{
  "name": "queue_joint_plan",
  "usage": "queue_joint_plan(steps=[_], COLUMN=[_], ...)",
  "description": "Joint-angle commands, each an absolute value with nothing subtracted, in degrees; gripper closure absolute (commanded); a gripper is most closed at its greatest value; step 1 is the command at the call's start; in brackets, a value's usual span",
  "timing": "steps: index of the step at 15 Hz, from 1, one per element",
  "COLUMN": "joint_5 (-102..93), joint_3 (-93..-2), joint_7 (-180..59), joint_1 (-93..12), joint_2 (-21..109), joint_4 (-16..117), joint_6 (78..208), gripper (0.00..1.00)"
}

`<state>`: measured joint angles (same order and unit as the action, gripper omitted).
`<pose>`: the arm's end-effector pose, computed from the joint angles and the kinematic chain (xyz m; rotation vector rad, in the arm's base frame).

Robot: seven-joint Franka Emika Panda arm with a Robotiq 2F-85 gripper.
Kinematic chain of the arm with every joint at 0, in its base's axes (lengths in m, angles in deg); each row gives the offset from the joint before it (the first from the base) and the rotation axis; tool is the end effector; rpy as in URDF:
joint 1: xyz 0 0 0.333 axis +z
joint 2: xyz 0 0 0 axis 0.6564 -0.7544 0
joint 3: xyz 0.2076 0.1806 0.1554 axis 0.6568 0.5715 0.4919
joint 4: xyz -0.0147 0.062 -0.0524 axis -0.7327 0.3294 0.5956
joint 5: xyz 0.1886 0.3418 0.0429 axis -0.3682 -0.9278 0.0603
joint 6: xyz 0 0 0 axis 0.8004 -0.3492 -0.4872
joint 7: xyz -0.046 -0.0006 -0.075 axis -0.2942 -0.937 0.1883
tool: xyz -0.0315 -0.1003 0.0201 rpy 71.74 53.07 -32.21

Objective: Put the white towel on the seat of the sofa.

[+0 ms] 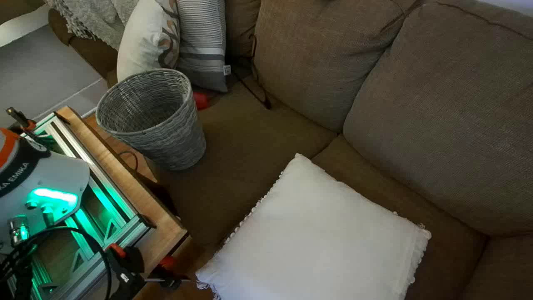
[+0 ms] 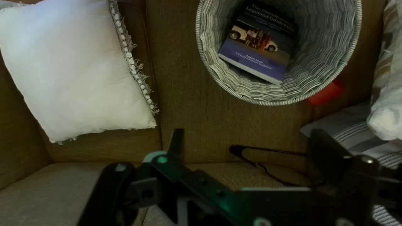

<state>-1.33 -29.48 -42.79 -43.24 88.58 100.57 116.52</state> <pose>0.3780 0.0708 0.4456 2.8900 -0.2708 -0.0945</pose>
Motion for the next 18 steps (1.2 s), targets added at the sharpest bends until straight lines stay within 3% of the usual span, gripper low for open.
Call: queue_joint_plan(steps=[1, 5, 10, 13, 18], joint_5=[-0.7, -0.7, 18.6, 29.0, 21.9], joint_3=[-30.8, -30.8, -27.5, -28.0, -33.8], joint_7=[-42.3, -42.3, -28.9, -25.5, -46.1], joint_1=[-41.8, -41.8, -48.8, -49.1, -43.7], joint_2=[88.4, 88.4, 76.6, 66.3, 51.5], joint_4=[100.5, 100.5, 94.8, 86.0, 67.6], joint_6=[116.4, 116.4, 133.3, 137.6, 136.3], gripper=[0.0, 0.0, 0.0, 0.0, 0.0])
